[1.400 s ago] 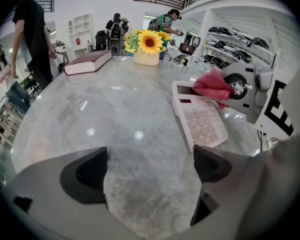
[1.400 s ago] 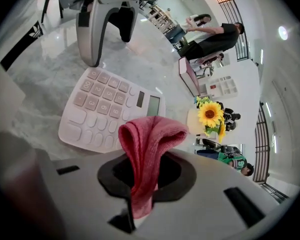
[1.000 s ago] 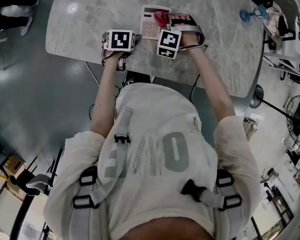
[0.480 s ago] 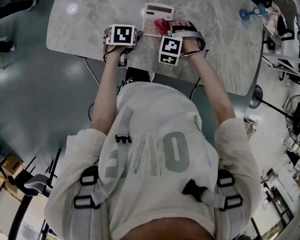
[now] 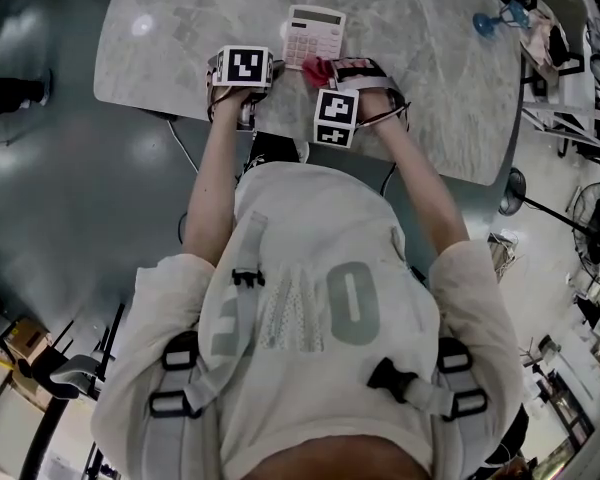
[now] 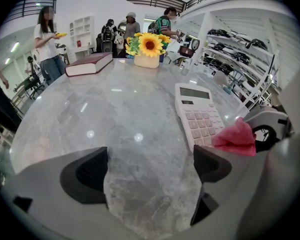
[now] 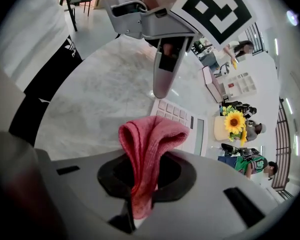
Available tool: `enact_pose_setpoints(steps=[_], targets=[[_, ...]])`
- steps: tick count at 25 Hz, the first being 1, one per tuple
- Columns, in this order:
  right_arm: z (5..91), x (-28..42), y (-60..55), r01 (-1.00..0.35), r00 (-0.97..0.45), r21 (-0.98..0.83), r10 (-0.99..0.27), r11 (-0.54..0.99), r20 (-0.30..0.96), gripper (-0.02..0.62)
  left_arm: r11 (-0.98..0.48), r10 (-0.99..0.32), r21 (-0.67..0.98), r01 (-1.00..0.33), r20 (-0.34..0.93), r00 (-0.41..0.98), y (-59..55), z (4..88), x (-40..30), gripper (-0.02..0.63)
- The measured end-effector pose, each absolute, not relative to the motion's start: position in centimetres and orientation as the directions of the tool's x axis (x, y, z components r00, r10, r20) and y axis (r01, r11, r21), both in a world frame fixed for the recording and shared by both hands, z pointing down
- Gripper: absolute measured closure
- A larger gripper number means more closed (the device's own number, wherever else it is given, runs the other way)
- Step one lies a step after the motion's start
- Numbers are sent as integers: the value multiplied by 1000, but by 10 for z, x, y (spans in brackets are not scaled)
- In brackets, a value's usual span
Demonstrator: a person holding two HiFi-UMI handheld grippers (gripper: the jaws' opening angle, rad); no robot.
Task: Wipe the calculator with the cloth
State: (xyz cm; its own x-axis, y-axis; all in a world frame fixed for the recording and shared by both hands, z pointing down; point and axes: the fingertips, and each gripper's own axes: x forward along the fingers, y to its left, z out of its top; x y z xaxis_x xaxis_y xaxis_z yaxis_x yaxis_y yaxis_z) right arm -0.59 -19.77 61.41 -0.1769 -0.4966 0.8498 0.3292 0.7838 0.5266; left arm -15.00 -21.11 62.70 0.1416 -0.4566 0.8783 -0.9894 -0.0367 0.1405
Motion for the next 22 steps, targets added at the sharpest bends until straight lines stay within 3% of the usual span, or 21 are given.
enact_pose_setpoints(steps=[15, 22], targets=[[616, -5, -189, 355, -186, 508, -474, 785, 861, 540, -42, -464, 137, -990, 874, 141, -213, 624, -149, 84], [583, -18, -236, 252, -233, 572, -524, 781, 819, 540, -43, -456, 140, -989, 878, 144, -213, 626, -147, 84]])
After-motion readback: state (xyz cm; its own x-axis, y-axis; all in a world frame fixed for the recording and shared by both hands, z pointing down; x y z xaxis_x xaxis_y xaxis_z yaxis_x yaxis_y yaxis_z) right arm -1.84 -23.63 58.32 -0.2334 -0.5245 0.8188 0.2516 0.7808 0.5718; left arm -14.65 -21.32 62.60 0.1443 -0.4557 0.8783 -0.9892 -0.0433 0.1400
